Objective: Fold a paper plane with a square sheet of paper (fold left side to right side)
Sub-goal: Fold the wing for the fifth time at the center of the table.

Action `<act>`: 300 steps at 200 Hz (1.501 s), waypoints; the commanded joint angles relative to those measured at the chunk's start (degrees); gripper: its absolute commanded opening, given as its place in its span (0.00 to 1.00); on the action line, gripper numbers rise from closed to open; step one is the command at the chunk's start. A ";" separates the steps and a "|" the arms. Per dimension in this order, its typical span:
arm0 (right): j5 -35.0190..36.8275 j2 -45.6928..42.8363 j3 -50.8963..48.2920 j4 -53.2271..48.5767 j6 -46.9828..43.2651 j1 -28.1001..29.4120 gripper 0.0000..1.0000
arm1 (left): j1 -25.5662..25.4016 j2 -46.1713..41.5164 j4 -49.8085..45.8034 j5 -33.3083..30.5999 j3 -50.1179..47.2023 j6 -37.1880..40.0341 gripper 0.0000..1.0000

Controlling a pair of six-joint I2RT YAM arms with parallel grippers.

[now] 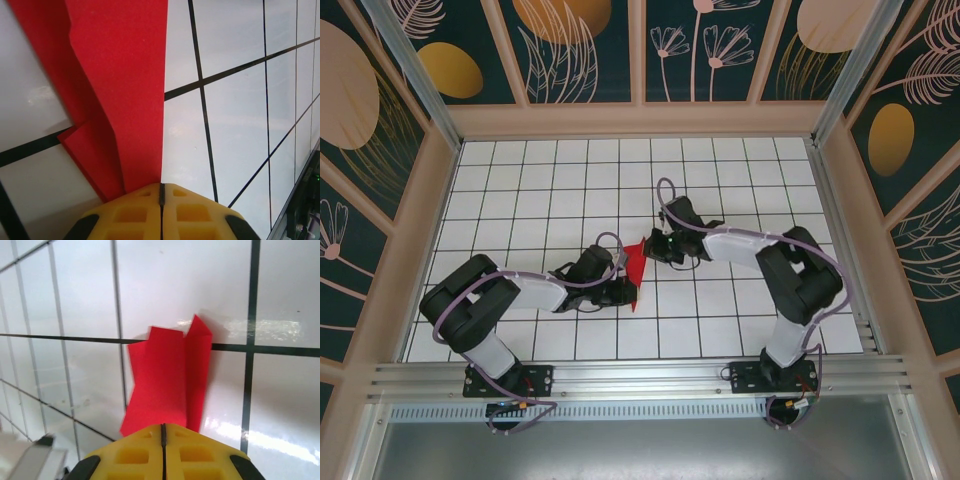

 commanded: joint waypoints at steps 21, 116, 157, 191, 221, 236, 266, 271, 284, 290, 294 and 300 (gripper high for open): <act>-3.11 -5.49 -7.81 5.09 1.06 2.70 0.07 | -1.19 1.56 -8.62 -2.14 -1.82 -0.50 0.04; -3.92 3.45 -4.83 8.90 3.01 6.41 0.06 | -1.19 1.38 -10.47 -3.37 -1.39 -0.16 0.01; -0.35 6.10 -2.02 4.94 0.69 6.36 0.06 | -1.17 1.74 -10.80 -3.46 -1.37 0.11 0.00; 1.70 7.75 0.06 2.85 -1.19 5.48 0.06 | -1.18 1.83 -10.98 -3.54 -1.33 0.29 0.00; 2.01 9.06 0.89 2.27 -2.18 4.26 0.06 | -1.10 1.91 -11.20 -3.55 -1.48 0.38 0.00; 2.23 9.65 1.38 1.96 -2.73 3.82 0.06 | -1.19 1.87 -11.16 -3.49 -1.43 0.46 0.00; 2.68 10.28 2.57 1.39 -3.82 2.61 0.06 | -1.14 1.91 -11.17 -3.46 -1.61 0.46 0.00; 2.80 10.44 2.86 1.23 -4.05 2.30 0.06 | -1.19 1.91 -11.15 -3.46 -1.63 0.44 0.00; 2.87 10.63 3.52 0.92 -4.66 1.52 0.06 | -1.14 1.87 -11.16 -3.49 -1.66 0.46 0.00; 2.89 10.81 3.76 0.98 -4.84 1.04 0.06 | -1.14 1.83 -11.07 -3.55 -1.74 0.46 0.00; 2.80 10.92 3.90 1.05 -4.97 0.77 0.06 | -1.19 1.83 -11.08 -3.52 -1.74 0.46 0.00; 2.64 11.03 4.12 1.19 -5.24 0.38 0.06 | -1.14 1.81 -11.07 -3.51 -1.74 0.46 0.00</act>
